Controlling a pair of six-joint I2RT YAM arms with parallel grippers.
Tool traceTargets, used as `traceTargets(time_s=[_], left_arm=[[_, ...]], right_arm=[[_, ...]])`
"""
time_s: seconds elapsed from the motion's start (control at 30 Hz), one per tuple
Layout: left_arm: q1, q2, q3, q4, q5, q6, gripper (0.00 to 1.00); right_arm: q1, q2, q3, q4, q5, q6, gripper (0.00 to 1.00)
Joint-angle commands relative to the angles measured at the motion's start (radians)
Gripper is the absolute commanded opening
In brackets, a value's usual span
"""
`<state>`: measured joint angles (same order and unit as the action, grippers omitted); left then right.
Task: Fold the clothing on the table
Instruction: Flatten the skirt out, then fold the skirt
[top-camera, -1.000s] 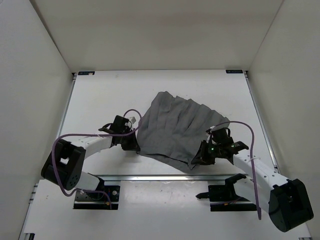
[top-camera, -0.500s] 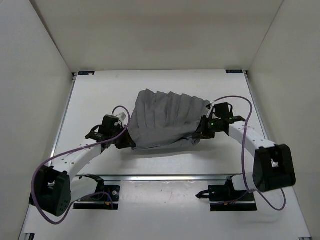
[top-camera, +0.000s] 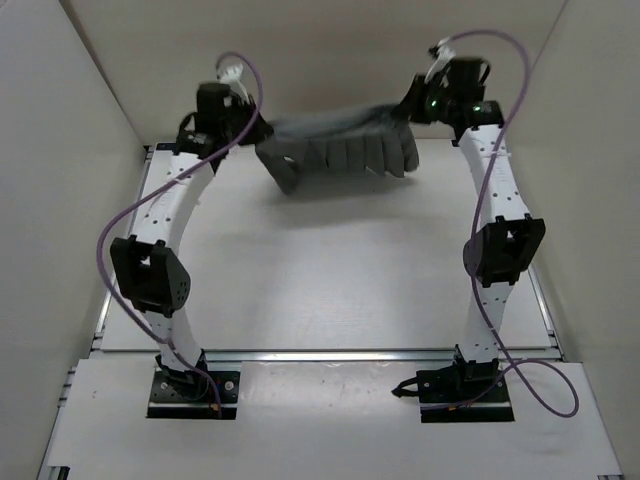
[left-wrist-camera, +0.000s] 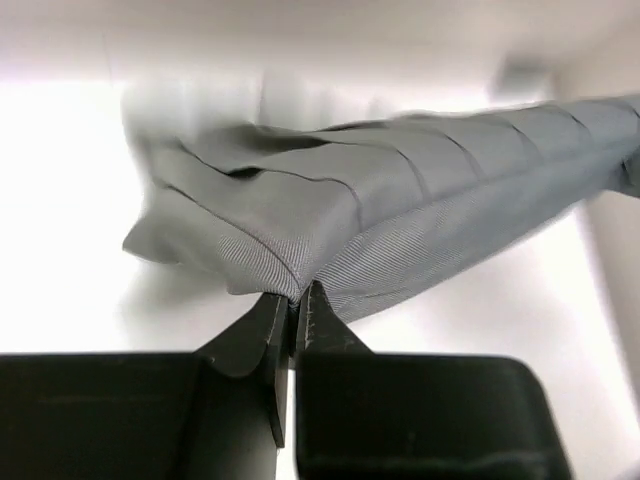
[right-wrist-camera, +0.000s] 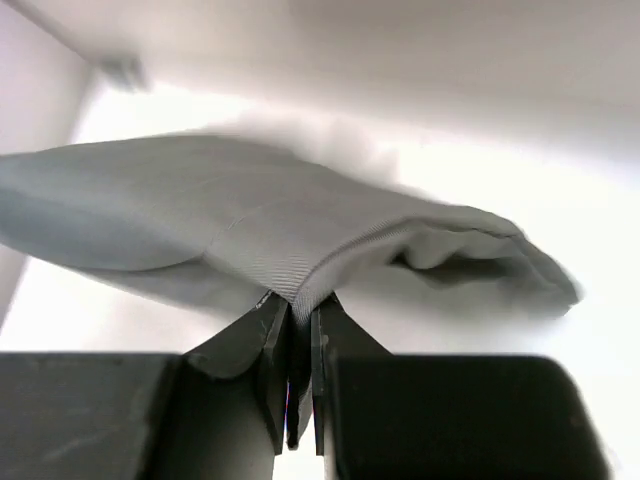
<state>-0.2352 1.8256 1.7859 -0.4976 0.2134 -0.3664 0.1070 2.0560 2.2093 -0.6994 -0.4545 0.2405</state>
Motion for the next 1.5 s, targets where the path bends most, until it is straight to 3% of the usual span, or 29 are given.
traceTargets(time_s=[0.0,0.07,0.17,0.33,0.47,0.6,0.7,0.8,0.97,1.17,1.3,1.33,1.37,1.4,1.43,1.47], left_arm=[[0.043,-0.068,0.202,0.019,-0.062,0.052,0.0],[0.03,-0.136,0.143,0.112,-0.093,0.067,0.0],[-0.024,-0.251,-0.078,0.172,-0.152,0.115,0.0],[-0.085,-0.462,-0.568,0.186,-0.114,0.097,0.0],[-0.206,-0.703,-0.869,0.067,-0.192,0.046,0.0],[-0.187,-0.941,-1.034,-0.079,-0.064,-0.081,0.0],[-0.171,-1.009,-1.089,-0.159,-0.031,-0.104,0.0],[-0.141,-0.945,-1.091,-0.174,-0.009,-0.108,0.0],[-0.066,-0.764,-1.047,-0.053,0.037,-0.131,0.0],[-0.004,-0.485,-0.941,-0.001,0.035,-0.108,0.0],[-0.009,-0.411,-0.892,0.043,0.044,-0.101,0.01],[-0.012,-0.396,-0.884,0.051,0.041,-0.104,0.05],[-0.007,-0.37,-0.876,0.056,0.026,-0.1,0.23],[0.0,-0.361,-0.864,0.057,0.038,-0.097,0.52],[-0.003,-0.351,-0.846,0.065,0.064,-0.089,0.65],[0.003,-0.335,-0.839,0.071,0.057,-0.082,0.89]], right_arm=[[-0.068,-0.065,0.253,0.006,0.013,-0.041,0.0],[-0.087,-0.166,0.135,0.105,0.058,-0.072,0.0],[-0.105,-0.302,-0.167,0.185,0.091,-0.136,0.0],[-0.081,-0.561,-0.777,0.215,0.181,-0.185,0.0],[0.047,-0.839,-1.203,0.178,0.211,-0.078,0.0],[0.232,-1.121,-1.483,0.052,0.229,0.142,0.0],[0.249,-1.233,-1.583,0.046,0.139,0.236,0.0],[0.171,-1.231,-1.643,0.128,0.021,0.255,0.0],[0.053,-1.062,-1.581,0.27,-0.056,0.205,0.0],[0.028,-0.776,-1.452,0.423,-0.085,0.154,0.04],[0.008,-0.654,-1.367,0.495,-0.11,0.155,0.04],[-0.001,-0.613,-1.332,0.5,-0.128,0.145,0.08],[-0.001,-0.579,-1.318,0.495,-0.128,0.149,0.22],[-0.006,-0.561,-1.289,0.494,-0.134,0.132,0.3],[-0.006,-0.531,-1.262,0.486,-0.121,0.125,0.43],[-0.006,-0.513,-1.249,0.47,-0.109,0.114,0.54]])
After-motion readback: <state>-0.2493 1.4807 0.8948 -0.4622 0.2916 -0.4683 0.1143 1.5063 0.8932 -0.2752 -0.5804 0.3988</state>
